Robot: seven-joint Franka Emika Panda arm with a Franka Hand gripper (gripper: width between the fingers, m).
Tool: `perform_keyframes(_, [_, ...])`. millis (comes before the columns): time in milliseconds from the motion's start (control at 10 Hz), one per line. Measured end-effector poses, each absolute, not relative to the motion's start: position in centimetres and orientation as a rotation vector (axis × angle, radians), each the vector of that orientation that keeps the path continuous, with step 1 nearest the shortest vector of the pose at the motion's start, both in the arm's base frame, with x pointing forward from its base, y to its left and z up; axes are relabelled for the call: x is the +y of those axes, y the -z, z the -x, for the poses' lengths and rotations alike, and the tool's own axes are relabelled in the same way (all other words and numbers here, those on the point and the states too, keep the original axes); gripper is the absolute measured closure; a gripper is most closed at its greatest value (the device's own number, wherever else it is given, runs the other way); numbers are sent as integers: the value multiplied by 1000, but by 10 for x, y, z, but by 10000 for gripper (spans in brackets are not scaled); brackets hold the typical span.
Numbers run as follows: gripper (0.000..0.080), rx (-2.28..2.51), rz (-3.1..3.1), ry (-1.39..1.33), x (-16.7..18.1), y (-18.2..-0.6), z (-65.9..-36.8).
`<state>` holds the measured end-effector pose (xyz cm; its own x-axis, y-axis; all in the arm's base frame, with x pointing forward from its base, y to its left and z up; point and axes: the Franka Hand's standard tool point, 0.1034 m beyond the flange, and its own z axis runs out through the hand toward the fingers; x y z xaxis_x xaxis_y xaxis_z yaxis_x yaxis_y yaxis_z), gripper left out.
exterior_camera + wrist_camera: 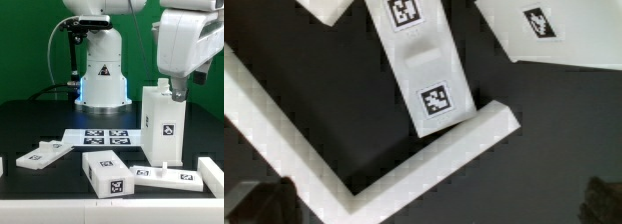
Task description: Assemble cabinet
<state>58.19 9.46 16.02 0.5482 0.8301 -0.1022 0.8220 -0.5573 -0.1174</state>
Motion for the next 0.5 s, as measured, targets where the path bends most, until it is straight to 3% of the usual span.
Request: perform_keyframes(500, [3, -1429, 2728, -227, 82, -160, -584])
